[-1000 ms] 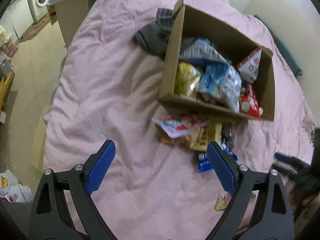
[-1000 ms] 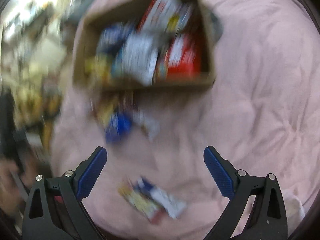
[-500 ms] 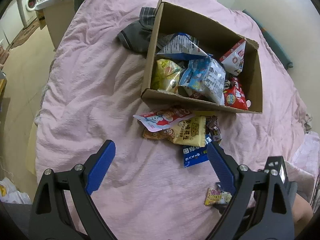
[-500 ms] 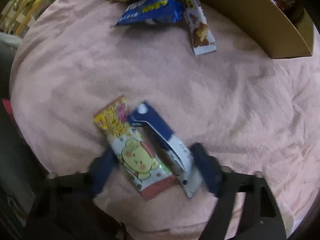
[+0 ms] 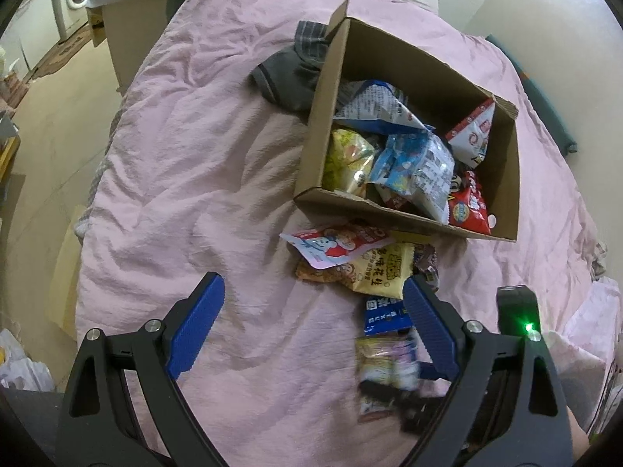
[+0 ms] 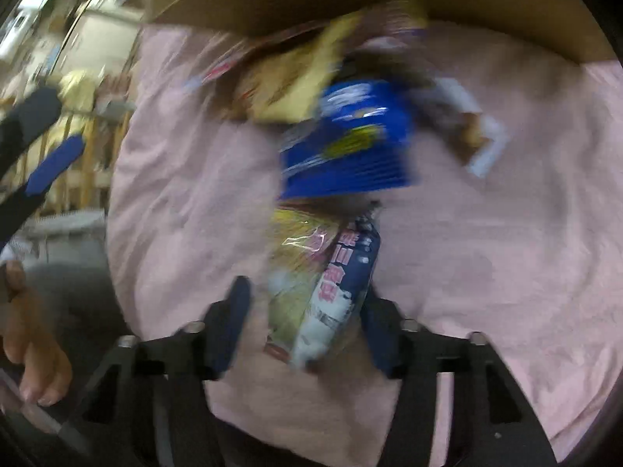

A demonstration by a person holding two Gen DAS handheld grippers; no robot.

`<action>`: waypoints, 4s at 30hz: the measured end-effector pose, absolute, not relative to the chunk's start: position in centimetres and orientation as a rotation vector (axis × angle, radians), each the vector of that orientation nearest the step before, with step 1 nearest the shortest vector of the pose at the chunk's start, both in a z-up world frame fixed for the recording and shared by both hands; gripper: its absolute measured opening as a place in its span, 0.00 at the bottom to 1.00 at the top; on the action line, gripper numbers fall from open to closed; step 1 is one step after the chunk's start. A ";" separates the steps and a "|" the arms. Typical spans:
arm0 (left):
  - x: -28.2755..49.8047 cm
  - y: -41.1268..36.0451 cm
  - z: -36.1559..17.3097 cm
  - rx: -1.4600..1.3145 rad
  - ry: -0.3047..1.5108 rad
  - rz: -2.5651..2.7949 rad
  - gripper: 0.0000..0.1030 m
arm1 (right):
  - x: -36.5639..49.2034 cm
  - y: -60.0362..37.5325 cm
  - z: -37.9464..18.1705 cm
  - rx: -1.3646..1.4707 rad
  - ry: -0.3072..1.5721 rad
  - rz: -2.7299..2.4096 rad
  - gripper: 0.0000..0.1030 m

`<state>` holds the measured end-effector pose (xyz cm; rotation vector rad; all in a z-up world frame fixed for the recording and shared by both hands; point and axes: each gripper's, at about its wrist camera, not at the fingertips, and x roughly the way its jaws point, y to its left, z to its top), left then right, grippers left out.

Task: Organize snacks
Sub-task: 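Grasp the cartoon candy bar with the left tool while the right tool grasps the blue stick packet, then carry the candy bar with the left tool while the right tool carries the blue packet into the box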

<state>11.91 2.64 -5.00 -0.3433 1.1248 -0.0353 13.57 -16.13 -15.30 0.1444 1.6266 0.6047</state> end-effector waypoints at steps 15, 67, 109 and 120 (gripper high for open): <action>11.7 1.4 -6.8 -0.304 1.189 -0.032 0.88 | 13.4 -17.0 -15.5 0.103 1.572 0.558 0.19; 6.0 -4.8 -10.2 0.047 1.306 -0.084 0.22 | 12.1 -24.6 -9.0 0.141 1.341 0.497 0.18; 17.1 -1.8 2.1 -0.070 0.975 -0.045 0.22 | 18.9 -28.3 -0.4 0.436 0.942 0.518 0.18; 21.2 -1.7 0.8 -0.098 0.955 -0.041 0.22 | 23.2 -28.6 -2.0 0.415 0.985 0.427 0.18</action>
